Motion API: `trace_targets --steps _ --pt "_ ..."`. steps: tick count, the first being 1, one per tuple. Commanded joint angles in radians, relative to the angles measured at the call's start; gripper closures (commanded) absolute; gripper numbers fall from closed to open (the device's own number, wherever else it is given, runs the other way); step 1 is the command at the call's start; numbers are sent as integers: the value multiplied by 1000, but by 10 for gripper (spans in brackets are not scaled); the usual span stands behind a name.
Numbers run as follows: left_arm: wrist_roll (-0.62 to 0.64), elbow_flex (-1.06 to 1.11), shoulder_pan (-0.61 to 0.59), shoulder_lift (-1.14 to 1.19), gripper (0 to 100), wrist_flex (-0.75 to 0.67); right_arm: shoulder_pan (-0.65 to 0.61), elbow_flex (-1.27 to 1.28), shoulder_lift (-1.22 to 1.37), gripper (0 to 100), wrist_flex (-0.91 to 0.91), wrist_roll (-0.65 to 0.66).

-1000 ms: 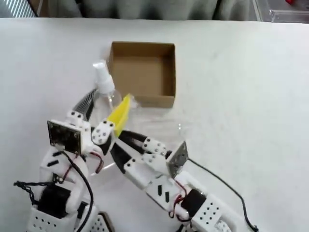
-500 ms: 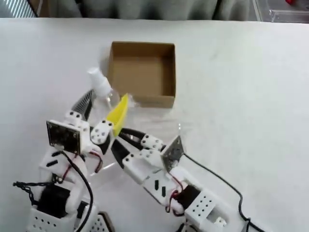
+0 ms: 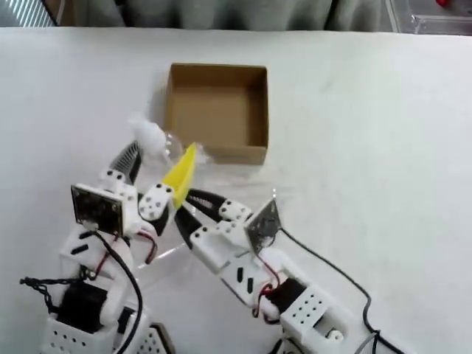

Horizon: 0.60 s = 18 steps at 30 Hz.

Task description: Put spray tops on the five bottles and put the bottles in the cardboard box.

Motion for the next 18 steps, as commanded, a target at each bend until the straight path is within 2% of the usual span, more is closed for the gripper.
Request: trace_targets --steps 1,4,9,15,18 --pt "-5 -40 19 -25 924 20 61 -55 -4 983 -7 -29" --pt "-6 -35 12 -19 924 -14 33 -32 -5 983 -5 -17" --pt "2 -11 12 35 924 -135 18 14 -7 983 -5 81" --pt "2 -29 12 286 924 -404 25 41 1 983 -4 91" --pt "2 -95 -8 444 924 -466 81 41 2 983 -4 91"
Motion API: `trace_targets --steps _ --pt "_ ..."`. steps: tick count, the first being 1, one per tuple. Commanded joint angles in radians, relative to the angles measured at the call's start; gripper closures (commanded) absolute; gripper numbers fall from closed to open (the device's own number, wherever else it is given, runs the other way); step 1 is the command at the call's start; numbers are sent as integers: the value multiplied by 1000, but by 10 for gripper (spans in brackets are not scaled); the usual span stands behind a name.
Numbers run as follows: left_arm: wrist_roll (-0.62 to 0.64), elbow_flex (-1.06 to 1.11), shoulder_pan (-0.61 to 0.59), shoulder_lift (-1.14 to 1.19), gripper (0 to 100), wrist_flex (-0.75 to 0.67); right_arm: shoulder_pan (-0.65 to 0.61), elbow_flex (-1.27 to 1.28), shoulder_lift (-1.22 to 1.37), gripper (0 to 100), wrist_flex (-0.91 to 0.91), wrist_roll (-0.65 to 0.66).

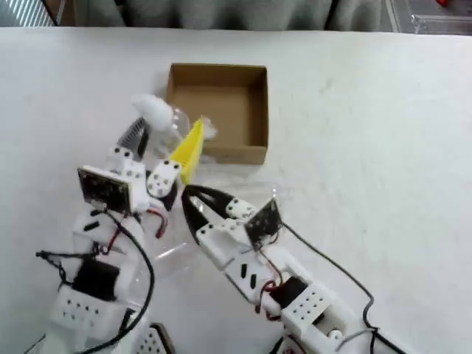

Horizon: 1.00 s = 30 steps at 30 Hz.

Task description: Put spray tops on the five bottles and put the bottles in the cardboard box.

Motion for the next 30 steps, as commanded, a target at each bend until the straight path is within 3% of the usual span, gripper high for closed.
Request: trace_targets --steps 1,9,22,30 --pt "0 -117 -25 202 924 -91 68 6 -4 983 -5 12" --pt "0 -416 -102 590 921 -97 162 2 -8 983 -5 12" --pt "0 -770 -104 1084 924 -97 220 -20 -4 983 -5 9" --pt "0 -898 -108 1348 924 -204 220 -21 -4 983 -5 8"
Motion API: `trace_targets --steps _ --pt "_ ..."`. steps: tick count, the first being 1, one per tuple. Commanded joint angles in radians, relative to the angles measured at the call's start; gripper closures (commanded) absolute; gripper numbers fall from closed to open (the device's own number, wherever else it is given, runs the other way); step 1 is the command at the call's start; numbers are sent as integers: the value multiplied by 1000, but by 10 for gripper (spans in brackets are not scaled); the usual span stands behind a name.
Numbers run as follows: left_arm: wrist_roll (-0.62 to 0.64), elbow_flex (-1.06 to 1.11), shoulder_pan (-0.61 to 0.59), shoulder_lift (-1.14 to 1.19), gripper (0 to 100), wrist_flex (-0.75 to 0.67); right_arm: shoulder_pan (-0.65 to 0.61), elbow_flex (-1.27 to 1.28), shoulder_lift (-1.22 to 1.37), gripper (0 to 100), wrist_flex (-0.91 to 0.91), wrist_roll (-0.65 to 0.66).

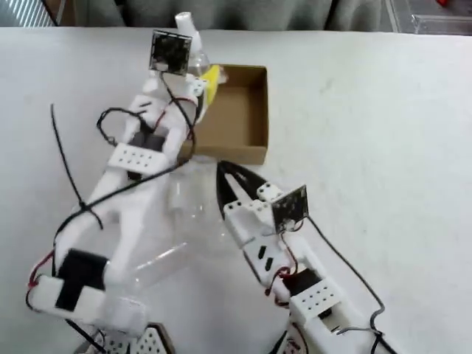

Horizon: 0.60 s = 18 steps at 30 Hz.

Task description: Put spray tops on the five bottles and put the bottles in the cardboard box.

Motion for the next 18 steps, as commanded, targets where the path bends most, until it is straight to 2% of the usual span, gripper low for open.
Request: trace_targets --steps 1,9,18 --pt "0 -110 -19 54 924 -44 10 -21 -4 983 -7 8" --pt "0 -229 -79 196 924 -43 10 -21 -4 983 -7 11" --pt "0 -419 -84 414 925 -43 10 -21 -4 983 -7 6"
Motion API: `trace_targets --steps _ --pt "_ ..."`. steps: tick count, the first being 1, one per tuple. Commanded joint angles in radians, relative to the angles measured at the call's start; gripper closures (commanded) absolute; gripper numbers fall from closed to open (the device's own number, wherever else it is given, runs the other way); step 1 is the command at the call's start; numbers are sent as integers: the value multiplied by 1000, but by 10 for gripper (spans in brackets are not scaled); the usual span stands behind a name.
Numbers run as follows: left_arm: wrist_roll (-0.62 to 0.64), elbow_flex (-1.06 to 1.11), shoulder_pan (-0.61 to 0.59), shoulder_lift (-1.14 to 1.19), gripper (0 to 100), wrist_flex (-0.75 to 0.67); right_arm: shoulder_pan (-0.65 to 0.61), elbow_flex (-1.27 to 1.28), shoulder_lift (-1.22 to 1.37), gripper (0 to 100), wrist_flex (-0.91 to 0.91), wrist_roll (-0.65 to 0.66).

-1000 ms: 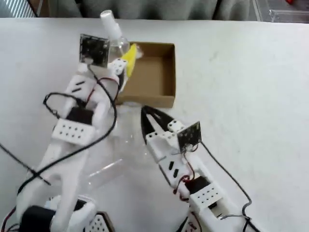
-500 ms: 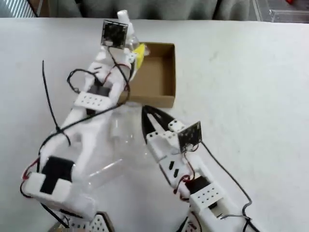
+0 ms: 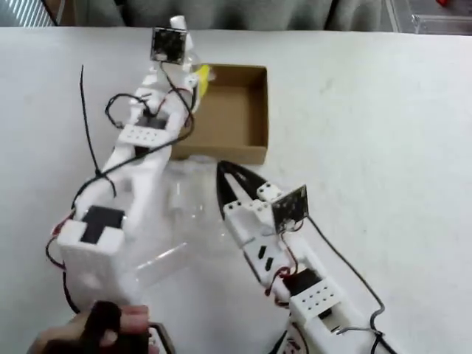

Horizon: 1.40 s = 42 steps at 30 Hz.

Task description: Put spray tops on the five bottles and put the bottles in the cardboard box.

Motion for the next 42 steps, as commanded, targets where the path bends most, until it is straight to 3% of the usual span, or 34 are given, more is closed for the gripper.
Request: trace_targets --steps 1,6,11,21,33,42 --pt "0 -129 -16 38 925 -31 10 -21 -2 983 -7 5" --pt "-2 -232 -22 117 985 -31 10 -14 -2 983 -5 5" --pt "0 -250 -31 140 978 -35 8 -20 -2 983 35 3" --pt "0 -163 -24 151 978 -261 2 -21 -12 983 31 3" --pt "0 -391 -27 390 978 -259 2 -21 -13 983 30 3" --pt "0 -420 -35 403 978 -259 1 -21 -13 983 30 3"
